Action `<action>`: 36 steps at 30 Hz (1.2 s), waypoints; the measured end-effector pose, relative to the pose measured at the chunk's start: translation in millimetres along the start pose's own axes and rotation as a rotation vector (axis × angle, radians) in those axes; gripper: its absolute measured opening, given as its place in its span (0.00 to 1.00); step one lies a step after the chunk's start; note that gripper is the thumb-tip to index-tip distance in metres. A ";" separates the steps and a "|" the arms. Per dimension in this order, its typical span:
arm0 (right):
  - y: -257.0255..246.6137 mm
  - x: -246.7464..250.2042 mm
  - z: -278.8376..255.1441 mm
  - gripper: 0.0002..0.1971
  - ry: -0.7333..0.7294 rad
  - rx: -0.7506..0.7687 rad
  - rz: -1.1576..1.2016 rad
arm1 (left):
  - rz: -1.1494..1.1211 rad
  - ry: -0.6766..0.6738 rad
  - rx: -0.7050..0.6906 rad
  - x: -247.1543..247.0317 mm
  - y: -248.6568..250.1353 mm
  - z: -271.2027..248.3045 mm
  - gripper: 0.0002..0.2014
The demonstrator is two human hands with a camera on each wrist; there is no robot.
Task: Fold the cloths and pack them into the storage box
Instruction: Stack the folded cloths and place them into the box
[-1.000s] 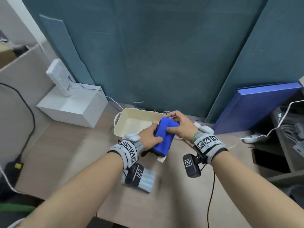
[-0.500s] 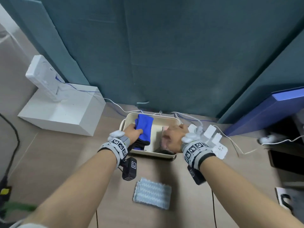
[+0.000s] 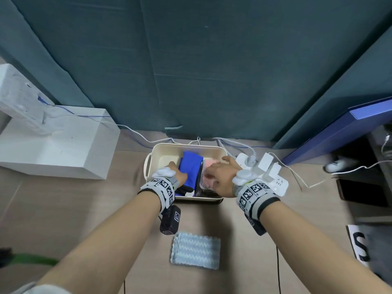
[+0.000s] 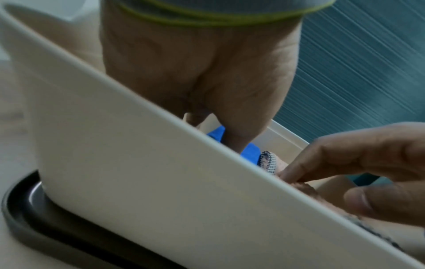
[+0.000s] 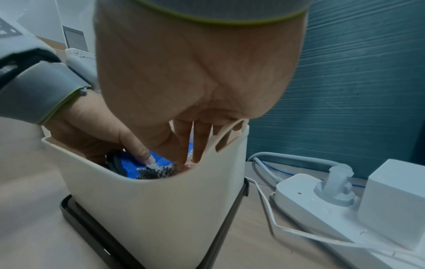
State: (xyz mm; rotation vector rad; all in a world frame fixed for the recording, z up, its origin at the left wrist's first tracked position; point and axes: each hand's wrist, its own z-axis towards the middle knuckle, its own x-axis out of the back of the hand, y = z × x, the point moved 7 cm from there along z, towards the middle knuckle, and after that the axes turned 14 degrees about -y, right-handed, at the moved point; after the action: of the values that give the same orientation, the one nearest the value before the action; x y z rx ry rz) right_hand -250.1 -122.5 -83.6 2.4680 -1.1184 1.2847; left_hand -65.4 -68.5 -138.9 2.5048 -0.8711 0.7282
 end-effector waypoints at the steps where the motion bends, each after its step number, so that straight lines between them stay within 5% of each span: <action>1: 0.0 0.4 -1.1 0.21 0.001 0.000 0.000 | 0.002 -0.016 0.013 -0.7 -0.1 -0.2 0.22; 5: -1.4 -0.9 -3.9 0.20 -0.014 0.006 0.001 | -0.018 -0.078 -0.041 -18.8 3.9 14.0 0.35; 15: -5.5 7.3 -17.4 0.19 0.067 0.019 0.216 | 0.100 0.074 -0.164 -7.5 13.6 -25.1 0.37; 19: -18.1 16.9 -49.4 0.05 0.258 0.170 0.481 | -0.087 0.253 -0.501 -3.8 18.0 -64.8 0.17; 23: -38.6 -28.4 -66.2 0.02 0.088 0.237 0.470 | 0.100 0.233 -0.796 -42.1 22.0 -115.8 0.07; 26: -34.6 -83.0 -60.2 0.08 -0.065 0.127 0.284 | 0.232 0.147 -0.783 -88.5 12.3 -128.0 0.08; 31: -29.0 -157.9 -53.6 0.28 -0.163 0.004 0.271 | 0.443 -0.026 -0.517 -155.1 -17.8 -117.9 0.38; 36: -43.3 -184.4 -54.9 0.25 -0.143 0.029 0.288 | 0.486 -0.039 -0.366 -180.0 -26.0 -115.8 0.35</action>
State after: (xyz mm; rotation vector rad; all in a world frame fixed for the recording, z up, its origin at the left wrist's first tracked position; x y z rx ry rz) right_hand -322.6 33.7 -179.8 2.5242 -1.5487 1.2128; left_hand -209.0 91.2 -157.7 2.0067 -1.5042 0.5932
